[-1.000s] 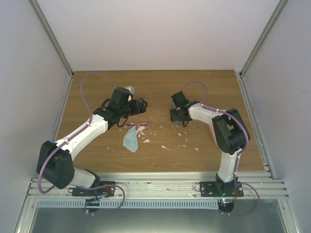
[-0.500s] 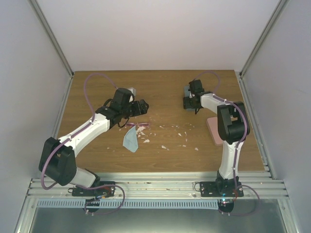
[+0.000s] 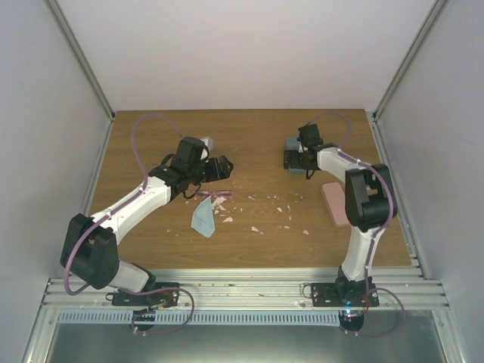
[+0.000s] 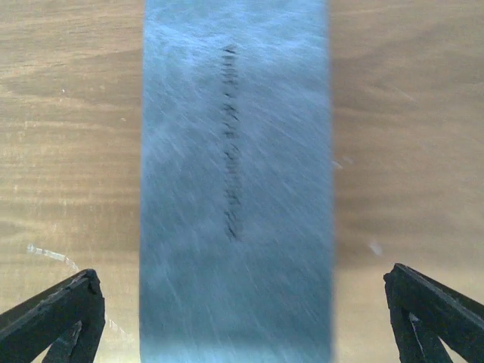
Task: Organize the sunglasses
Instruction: Move the sunglasses case at the center of the board, then pick up the sunglasses case from the center of the board.
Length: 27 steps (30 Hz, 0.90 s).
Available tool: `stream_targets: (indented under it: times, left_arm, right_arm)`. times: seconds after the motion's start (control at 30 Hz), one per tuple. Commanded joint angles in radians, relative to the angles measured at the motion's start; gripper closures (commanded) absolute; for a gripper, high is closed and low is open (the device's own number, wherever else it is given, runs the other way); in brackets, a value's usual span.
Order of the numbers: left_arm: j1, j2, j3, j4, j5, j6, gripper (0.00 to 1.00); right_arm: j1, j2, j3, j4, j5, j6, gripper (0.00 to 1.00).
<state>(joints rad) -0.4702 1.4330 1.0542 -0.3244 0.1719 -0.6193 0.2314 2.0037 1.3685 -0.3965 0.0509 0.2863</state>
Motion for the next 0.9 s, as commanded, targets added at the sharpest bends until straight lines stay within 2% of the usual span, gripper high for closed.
stream_targets:
  times: [0.0,0.1,0.2,0.4,0.57,0.77,0.87]
  left_arm:
    - [0.005,-0.029,-0.023,0.049,0.031,0.037,0.15]
    - [0.005,-0.038,-0.030,0.071,0.079,0.061,0.15]
    - [0.005,-0.053,-0.042,0.124,0.152,0.075,0.16]
    - [0.004,-0.086,-0.055,0.171,0.197,0.096,0.16]
    - [0.005,-0.100,-0.075,0.193,0.211,0.092,0.16]
    - [0.004,-0.093,-0.085,0.194,0.211,0.090,0.16]
    - [0.005,-0.089,-0.085,0.199,0.210,0.086,0.16]
  right_arm:
    - [-0.040,-0.214,-0.147,0.016,0.139,0.165,0.00]
    - [-0.088,-0.347,-0.292,0.013,0.310,0.275,0.00]
    - [-0.154,-0.428,-0.405,0.003,0.323,0.315,0.00]
    - [-0.233,-0.580,-0.591,0.039,0.193,0.310,0.00]
    - [-0.309,-0.636,-0.681,0.029,0.044,0.304,0.01]
    - [-0.314,-0.708,-0.756,0.034,-0.150,0.298,0.00]
    - [-0.296,-0.739,-0.781,0.035,-0.158,0.289,0.00]
